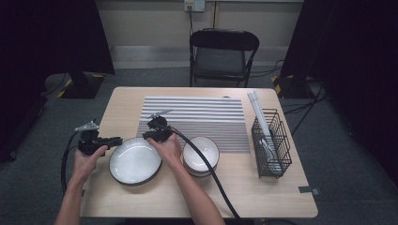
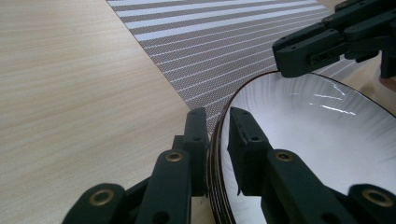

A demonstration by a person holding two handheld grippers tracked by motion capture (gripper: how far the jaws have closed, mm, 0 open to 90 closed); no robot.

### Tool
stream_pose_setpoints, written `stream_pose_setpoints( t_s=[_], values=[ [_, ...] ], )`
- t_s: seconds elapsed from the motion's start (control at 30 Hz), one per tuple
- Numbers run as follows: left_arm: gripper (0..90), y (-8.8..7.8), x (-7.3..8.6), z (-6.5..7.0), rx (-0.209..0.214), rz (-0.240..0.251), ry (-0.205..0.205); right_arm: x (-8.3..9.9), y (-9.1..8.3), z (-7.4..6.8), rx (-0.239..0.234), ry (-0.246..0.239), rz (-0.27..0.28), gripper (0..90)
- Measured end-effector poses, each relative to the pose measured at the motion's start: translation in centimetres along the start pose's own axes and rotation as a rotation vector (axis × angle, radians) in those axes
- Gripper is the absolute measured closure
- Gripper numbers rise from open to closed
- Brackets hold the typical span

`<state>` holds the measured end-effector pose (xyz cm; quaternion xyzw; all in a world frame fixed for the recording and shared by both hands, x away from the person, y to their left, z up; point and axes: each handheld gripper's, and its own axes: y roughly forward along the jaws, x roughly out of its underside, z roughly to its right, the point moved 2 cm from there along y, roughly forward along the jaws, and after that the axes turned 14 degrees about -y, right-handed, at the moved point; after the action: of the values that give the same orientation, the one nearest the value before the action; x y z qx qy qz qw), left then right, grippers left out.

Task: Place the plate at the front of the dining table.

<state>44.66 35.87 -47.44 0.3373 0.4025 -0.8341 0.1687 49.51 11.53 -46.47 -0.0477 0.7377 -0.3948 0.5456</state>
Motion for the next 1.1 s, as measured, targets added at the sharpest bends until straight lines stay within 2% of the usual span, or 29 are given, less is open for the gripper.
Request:
stream_pose_setpoints(
  t_s=[0.2, 0.4, 0.43, 0.63, 0.87, 0.97, 1.1],
  values=[
    [82.3, 0.1, 0.1, -0.1, 0.007, -0.002, -0.003, 0.5, 0.0, 0.4, -0.009, 0.021, -0.008, 86.8],
    [84.2, 0.2, 0.1, 0.1, 0.011, -0.008, 0.015, 0.5, -0.1, 0.3, -0.003, 0.017, -0.002, 87.8],
    [84.2, 0.3, 0.2, 0.1, -0.002, -0.013, 0.023, 0.5, -0.1, 0.3, -0.003, 0.017, -0.002, 87.8],
    [83.8, 0.5, 0.2, 0.1, -0.009, -0.006, 0.010, 0.7, -0.2, 0.4, -0.009, 0.019, 0.001, 88.4],
    [86.7, 0.6, 0.1, 0.0, 0.008, -0.021, -0.021, 0.7, -0.2, 0.4, -0.010, 0.033, 0.008, 88.5],
    [84.6, 0.6, 0.2, -0.1, 0.017, -0.022, -0.029, 0.9, -0.2, 0.5, -0.016, 0.050, 0.014, 88.5],
    [83.0, 0.7, 0.2, -0.1, 0.008, -0.036, -0.031, 1.3, -0.3, 0.6, -0.028, 0.077, 0.033, 88.5]
  ],
)
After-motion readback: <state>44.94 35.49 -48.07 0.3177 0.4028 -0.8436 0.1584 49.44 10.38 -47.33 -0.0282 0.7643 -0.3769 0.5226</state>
